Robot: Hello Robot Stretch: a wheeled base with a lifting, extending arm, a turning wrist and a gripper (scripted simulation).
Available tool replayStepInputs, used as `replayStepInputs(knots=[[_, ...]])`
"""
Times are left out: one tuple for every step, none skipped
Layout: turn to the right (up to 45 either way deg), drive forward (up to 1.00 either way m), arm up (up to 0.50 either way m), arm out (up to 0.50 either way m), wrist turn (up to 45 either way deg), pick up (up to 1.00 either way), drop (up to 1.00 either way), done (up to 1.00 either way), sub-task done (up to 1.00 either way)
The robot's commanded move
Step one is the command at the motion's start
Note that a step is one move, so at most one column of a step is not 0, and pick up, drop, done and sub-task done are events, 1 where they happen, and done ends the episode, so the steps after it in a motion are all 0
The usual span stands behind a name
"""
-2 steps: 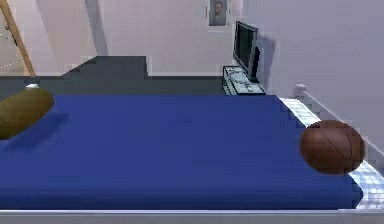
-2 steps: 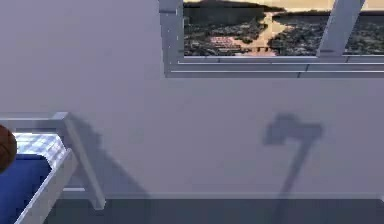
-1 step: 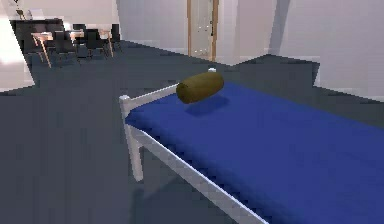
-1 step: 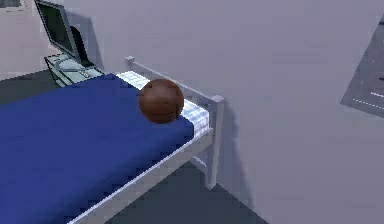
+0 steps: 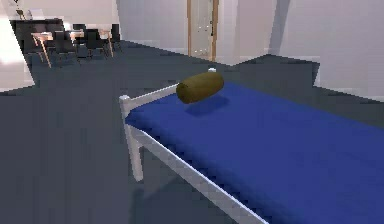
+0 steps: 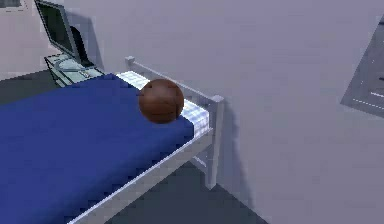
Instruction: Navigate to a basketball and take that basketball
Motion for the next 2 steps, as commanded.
replayStepInputs(knots=[[0.0, 0.00, 0.38, 0.00, 0.0, 0.00, 0.00, 0.00, 0.00], [0.0, 0.00, 0.00, 0.50, 0.0, 0.00, 0.00, 0.00, 0.00]])
